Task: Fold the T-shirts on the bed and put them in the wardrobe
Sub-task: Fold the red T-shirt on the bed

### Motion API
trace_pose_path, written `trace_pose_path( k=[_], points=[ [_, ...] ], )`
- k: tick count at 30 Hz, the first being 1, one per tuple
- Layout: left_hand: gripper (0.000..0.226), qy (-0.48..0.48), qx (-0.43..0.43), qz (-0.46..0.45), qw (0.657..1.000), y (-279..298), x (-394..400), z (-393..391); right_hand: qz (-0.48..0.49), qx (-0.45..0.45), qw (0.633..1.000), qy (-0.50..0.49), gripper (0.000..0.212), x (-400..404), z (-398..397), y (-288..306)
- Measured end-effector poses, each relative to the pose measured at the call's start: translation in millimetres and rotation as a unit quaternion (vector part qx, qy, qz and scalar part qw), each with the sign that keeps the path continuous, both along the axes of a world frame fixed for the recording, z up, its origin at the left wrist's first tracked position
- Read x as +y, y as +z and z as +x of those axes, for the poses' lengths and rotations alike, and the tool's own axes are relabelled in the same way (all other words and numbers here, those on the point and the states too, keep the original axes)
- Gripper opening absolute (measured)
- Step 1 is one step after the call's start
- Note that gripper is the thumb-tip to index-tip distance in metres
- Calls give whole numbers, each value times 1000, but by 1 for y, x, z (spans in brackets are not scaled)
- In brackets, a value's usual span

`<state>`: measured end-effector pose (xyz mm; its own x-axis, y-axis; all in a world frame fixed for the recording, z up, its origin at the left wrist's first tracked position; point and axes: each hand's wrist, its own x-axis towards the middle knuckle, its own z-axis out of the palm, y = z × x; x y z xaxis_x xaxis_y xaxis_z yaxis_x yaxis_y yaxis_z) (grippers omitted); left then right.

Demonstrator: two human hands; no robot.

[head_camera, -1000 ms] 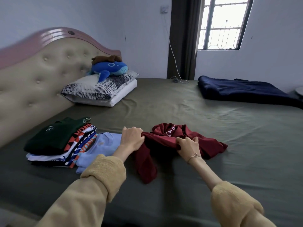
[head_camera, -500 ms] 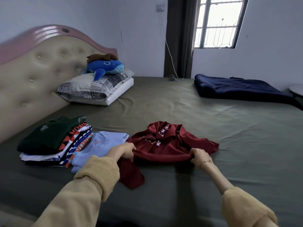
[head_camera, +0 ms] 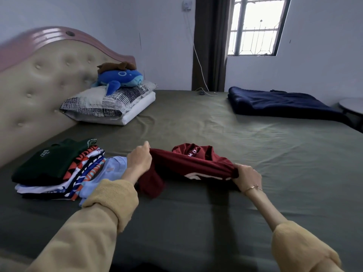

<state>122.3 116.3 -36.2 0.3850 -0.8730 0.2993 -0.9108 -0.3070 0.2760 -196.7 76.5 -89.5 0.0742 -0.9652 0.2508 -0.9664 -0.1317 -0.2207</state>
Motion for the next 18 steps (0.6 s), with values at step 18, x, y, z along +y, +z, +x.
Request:
trace_pose_path(
  k=[18],
  points=[
    [35,-79,22,190,978,-68,21,-1,-17,-365,930,-36,20,17,-35,-53]
  ],
)
